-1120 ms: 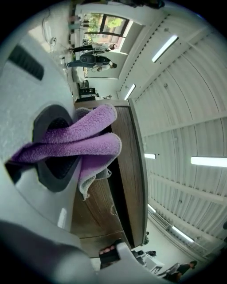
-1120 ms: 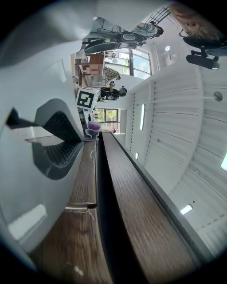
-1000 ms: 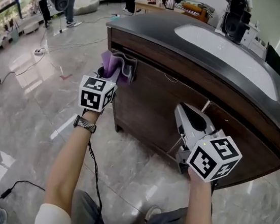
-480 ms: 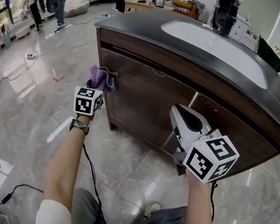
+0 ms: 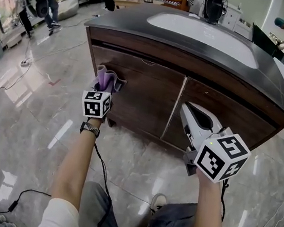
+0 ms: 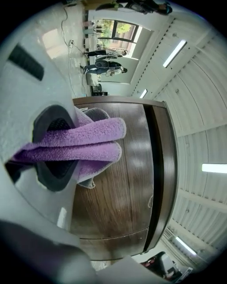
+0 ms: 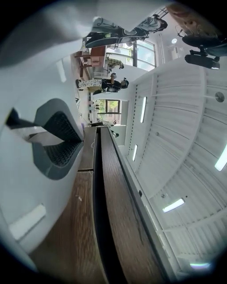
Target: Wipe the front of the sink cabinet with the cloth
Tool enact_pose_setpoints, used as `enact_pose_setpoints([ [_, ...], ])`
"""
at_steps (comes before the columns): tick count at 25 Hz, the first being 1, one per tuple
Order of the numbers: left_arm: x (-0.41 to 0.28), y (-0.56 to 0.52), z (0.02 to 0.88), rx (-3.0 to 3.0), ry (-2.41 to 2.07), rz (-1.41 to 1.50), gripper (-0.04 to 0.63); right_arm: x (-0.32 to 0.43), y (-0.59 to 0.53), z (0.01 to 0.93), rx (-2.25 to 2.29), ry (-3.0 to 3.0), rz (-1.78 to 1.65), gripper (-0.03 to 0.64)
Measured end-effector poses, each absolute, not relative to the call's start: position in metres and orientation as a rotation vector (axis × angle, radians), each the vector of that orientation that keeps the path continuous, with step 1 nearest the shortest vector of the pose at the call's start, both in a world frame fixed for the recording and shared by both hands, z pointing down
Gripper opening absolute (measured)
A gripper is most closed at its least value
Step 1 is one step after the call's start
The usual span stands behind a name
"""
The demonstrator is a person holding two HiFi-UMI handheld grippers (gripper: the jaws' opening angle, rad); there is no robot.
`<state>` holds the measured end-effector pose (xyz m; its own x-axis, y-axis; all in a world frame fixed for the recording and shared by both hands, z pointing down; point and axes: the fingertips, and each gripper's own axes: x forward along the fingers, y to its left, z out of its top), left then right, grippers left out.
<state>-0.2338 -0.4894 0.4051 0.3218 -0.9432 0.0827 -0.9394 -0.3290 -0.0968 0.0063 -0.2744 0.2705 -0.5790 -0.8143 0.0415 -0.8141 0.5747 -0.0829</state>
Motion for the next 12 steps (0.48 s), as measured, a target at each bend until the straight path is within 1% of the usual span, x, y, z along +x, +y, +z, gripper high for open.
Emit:
enact_pose_setpoints([
  [6,-0.203,-0.481,0.408,-2.594,1.789,-0.119,0.048,0.016,-0.262,0.264,-1.506,2.743,-0.117,0.006],
  [12,-0.157,-0.462,0.402,-2.666,1.607,-0.142,0.048,0.021,-0.265,0.268,-1.558,2.713,-0.146,0.006],
])
